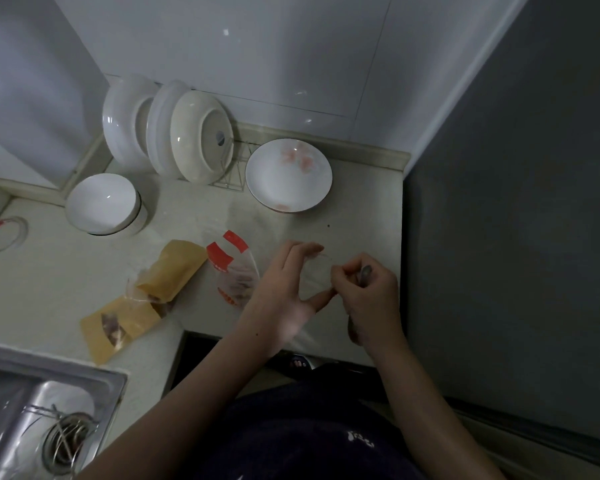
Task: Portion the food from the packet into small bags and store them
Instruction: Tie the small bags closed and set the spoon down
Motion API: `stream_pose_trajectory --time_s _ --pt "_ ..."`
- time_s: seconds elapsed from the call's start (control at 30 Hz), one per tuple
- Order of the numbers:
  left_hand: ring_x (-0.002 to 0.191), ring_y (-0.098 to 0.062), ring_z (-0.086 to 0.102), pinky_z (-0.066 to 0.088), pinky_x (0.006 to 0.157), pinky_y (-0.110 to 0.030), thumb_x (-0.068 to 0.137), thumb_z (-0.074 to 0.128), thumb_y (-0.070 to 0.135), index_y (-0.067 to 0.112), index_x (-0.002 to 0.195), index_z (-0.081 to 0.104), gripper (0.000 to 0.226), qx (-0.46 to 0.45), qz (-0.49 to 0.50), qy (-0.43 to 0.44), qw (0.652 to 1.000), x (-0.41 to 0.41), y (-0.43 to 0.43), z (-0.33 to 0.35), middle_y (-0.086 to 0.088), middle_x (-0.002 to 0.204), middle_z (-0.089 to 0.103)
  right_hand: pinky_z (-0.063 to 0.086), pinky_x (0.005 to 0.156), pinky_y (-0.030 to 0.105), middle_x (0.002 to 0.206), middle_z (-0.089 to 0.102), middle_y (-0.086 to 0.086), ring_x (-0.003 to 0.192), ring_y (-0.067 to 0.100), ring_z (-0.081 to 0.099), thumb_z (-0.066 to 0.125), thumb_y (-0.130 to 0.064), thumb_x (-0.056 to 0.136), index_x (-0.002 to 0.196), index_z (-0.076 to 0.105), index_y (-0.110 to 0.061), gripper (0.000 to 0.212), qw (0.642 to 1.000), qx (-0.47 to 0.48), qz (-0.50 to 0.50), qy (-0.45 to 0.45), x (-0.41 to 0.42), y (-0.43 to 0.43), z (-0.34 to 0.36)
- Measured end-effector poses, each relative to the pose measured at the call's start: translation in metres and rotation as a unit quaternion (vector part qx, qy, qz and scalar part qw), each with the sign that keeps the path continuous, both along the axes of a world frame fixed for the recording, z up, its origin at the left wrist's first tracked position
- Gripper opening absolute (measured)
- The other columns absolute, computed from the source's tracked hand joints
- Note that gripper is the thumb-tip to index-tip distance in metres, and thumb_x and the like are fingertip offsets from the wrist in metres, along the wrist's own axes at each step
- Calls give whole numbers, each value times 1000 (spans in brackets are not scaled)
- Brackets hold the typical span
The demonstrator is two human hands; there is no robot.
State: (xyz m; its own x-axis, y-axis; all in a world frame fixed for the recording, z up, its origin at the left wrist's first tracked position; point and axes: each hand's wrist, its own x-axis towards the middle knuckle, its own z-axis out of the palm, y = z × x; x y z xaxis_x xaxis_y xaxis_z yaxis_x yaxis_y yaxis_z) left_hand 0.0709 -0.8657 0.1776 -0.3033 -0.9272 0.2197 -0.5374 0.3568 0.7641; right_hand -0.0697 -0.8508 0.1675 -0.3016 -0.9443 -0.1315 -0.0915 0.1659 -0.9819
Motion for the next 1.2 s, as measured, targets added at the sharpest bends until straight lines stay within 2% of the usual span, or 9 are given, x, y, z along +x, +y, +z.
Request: stream_pose_trajectory --time_s 0.1,0.17,0.3,0.43,0.57,0.77,0.87,1.0,1.2 --pt "105 -5 53 37 93 -7 71 85 26 5 118 57 58 14 38 34 999 4 2 4 -4 114 59 32 40 19 48 44 -2 38 11 38 62 -38 79 71 58 -21 20 999 -4 -13 -46 1 0 7" --pt "105 -3 57 42 93 -12 70 84 34 11 117 57 59 44 63 82 994 7 5 9 1 112 61 34 39 19 50 42 -8 41 8 38 52 -36 89 83 58 -19 19 992 -28 -92 -77 -3 -4 12" --pt "109 -12 60 48 96 -26 72 79 43 21 123 56 60 91 47 169 980 18 17 17 9 108 62 45 61 25 62 43 -3 56 9 44 37 -25 103 84 50 -18 24 980 -17 -182 -80 -9 -17 19" --pt "105 -9 59 44 91 -15 73 73 52 32 126 56 60 74 68 138 985 36 24 25 17 103 59 47 72 22 78 60 3 71 5 57 35 -19 104 76 55 -16 34 991 -44 -119 -36 -1 -21 28" --pt "102 -11 59 44 89 -18 73 76 47 26 123 61 57 58 120 175 976 67 34 28 10 105 61 37 73 7 98 50 11 79 -3 50 38 -21 101 75 55 -30 32 991 -114 -33 63 17 -28 49" --pt "104 -14 59 50 91 -27 73 73 48 27 130 59 62 96 199 218 951 109 54 18 11 104 58 44 63 26 79 57 -7 63 13 52 45 -28 98 87 59 -25 18 970 -180 146 69 54 -50 78" --pt "108 -5 58 50 91 -20 72 76 50 30 132 54 68 128 218 243 936 120 62 12 10 109 59 51 69 24 88 64 5 72 15 62 54 -18 95 95 66 -13 12 937 -179 253 162 74 -60 83" --pt "111 -1 60 50 87 -16 55 81 51 37 129 53 80 165 264 290 905 129 68 1 15 114 64 44 72 16 90 60 9 78 18 60 59 -9 92 98 70 -3 14 839 -172 369 360 100 -73 76" --pt "113 4 58 47 85 -11 49 81 68 33 116 62 78 186 310 284 888 141 71 -11 27 115 63 48 79 42 95 63 16 85 27 59 52 -16 96 104 70 -3 23 743 -100 456 479 125 -94 51"
